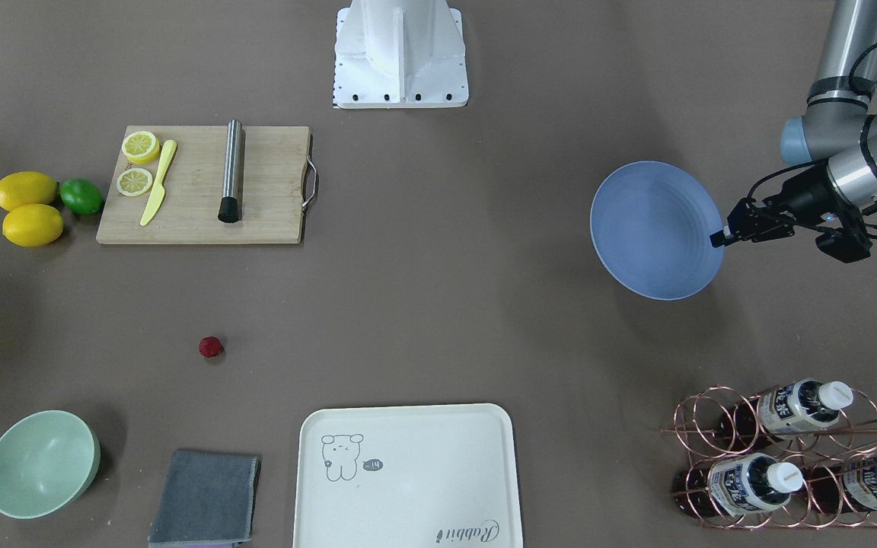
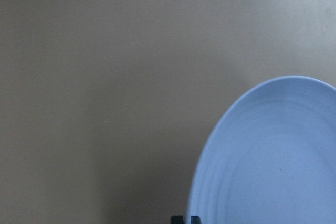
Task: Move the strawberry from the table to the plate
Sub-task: 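Push the blue plate to center with left gripper while right gripper approaches strawberry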
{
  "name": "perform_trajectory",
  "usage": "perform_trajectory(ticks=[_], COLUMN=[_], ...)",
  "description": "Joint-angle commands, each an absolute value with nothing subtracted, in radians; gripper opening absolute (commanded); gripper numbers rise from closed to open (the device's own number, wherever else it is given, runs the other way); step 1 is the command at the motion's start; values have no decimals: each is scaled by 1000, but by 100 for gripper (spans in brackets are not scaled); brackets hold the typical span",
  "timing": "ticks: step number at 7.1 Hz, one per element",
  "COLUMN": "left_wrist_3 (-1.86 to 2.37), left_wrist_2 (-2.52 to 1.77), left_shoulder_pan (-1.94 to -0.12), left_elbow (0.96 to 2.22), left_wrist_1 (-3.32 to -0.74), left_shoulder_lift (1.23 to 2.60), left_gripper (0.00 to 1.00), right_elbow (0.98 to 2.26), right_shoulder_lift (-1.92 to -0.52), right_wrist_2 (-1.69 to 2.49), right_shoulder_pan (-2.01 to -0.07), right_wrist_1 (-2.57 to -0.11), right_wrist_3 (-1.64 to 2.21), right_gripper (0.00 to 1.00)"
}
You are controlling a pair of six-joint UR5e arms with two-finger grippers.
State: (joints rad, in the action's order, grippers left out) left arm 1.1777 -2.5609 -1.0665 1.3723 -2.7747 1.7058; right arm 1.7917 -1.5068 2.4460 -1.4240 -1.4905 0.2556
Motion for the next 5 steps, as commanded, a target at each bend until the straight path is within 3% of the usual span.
perform_trajectory(ticks=[1, 5], left_wrist_3=[1267, 1282], left_wrist_2=[-2505, -2240], left_shoulder_pan=[-1063, -901], left_elbow=[1411, 1768], left_wrist_1=[-2699, -2204], left_shoulder_lift=[1793, 1848], left_gripper=[0, 0], right_elbow=[1804, 1789], right_shoulder_lift=[-1435, -1339], right_wrist_2=[2439, 2328], right_shoulder_pan=[-1349, -1206], right_wrist_1=[-1488, -1458], right_wrist_3=[334, 539], right_gripper=[100, 100])
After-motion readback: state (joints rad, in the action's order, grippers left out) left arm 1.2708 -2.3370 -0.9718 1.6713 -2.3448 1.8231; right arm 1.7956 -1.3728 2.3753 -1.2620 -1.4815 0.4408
